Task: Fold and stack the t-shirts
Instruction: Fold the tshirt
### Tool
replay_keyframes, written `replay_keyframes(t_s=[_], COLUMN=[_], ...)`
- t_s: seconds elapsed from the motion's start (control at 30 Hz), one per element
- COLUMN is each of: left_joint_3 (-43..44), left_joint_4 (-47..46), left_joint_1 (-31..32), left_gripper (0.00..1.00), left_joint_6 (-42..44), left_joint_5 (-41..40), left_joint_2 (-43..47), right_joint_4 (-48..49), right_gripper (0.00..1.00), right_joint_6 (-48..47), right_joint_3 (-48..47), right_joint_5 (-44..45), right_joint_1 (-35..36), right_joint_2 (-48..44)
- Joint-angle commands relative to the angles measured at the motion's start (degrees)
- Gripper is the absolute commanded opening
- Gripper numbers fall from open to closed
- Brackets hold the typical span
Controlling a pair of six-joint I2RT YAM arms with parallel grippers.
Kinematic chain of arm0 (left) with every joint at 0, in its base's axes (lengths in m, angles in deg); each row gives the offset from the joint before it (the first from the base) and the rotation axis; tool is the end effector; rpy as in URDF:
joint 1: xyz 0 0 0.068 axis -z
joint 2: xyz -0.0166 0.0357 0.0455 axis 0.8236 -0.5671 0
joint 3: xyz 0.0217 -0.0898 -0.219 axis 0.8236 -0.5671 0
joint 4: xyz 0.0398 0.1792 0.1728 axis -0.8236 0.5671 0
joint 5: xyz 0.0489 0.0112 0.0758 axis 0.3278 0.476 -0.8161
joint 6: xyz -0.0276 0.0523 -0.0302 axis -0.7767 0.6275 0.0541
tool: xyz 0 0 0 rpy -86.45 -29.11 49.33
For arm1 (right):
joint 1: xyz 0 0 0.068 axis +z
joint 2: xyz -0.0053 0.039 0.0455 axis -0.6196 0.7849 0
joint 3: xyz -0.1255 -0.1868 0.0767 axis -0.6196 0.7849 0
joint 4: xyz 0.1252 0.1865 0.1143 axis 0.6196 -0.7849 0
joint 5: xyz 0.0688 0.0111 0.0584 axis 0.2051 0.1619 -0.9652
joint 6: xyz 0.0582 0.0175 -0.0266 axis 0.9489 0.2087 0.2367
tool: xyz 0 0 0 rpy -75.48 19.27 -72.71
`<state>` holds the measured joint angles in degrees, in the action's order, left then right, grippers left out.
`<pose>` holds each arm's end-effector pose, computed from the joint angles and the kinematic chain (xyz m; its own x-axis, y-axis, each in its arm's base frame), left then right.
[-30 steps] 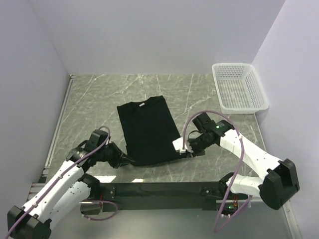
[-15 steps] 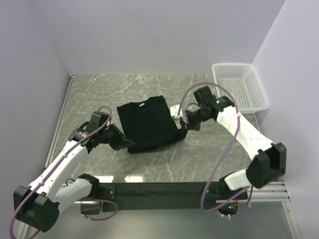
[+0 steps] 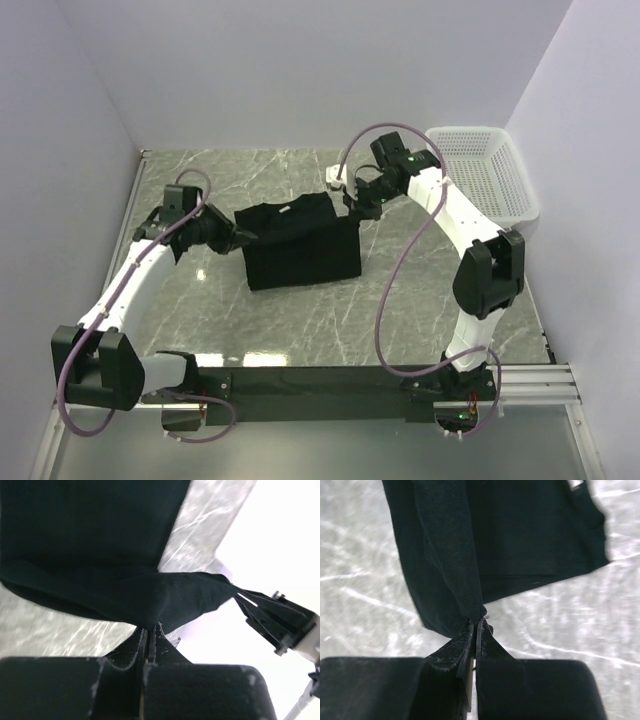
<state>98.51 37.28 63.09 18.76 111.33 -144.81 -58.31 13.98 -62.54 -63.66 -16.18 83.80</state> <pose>0.2617 -0.0589 0.2341 -0.6871 -0.7261 0.0254 -0.4975 0.4446 -0.7448 0.3245 0.1671 0.2599 0.1000 -0.7094 -0.6977 -0.9919 -0.0160 -0.1259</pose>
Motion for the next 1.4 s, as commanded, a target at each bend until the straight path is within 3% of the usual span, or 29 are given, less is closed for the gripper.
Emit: replay_keyframes(t_s=[0.0, 0.23, 0.47, 1.0, 1.37], left_joint_3=[5.0, 3.8, 6.9, 11.5, 12.9], left_joint_4=[-2.8, -7.8, -9.2, -11.1, -11.5], left_joint_1=[-2.1, -3.9, -4.6, -5.0, -5.0], left_gripper=[0.01, 0.01, 0.01, 0.01, 0.01], left_joint_6=[3.9, 5.3, 6.7, 7.8, 9.0], left_joint_5=[0.1, 2.4, 1.7, -2.3, -0.2], left_joint_2=[0.0, -5.6, -11.5, -19.3, -19.3], right_joint_4=[2.1, 4.6, 9.0, 16.4, 16.5], right_gripper=[0.0, 0.0, 0.0, 0.0, 0.0], right_joint_6=[2.9, 6.3, 9.4, 15.6, 14.0], right_joint_3=[-6.7, -13.4, -14.3, -15.8, -12.7], right_joint_5=[0.0, 0.2, 0.6, 4.6, 3.1], right_joint_1=[-0.5, -0.6, -0.4, -0.4, -0.4], right_joint_2=[2.0, 8.9, 12.7, 17.2, 14.0])
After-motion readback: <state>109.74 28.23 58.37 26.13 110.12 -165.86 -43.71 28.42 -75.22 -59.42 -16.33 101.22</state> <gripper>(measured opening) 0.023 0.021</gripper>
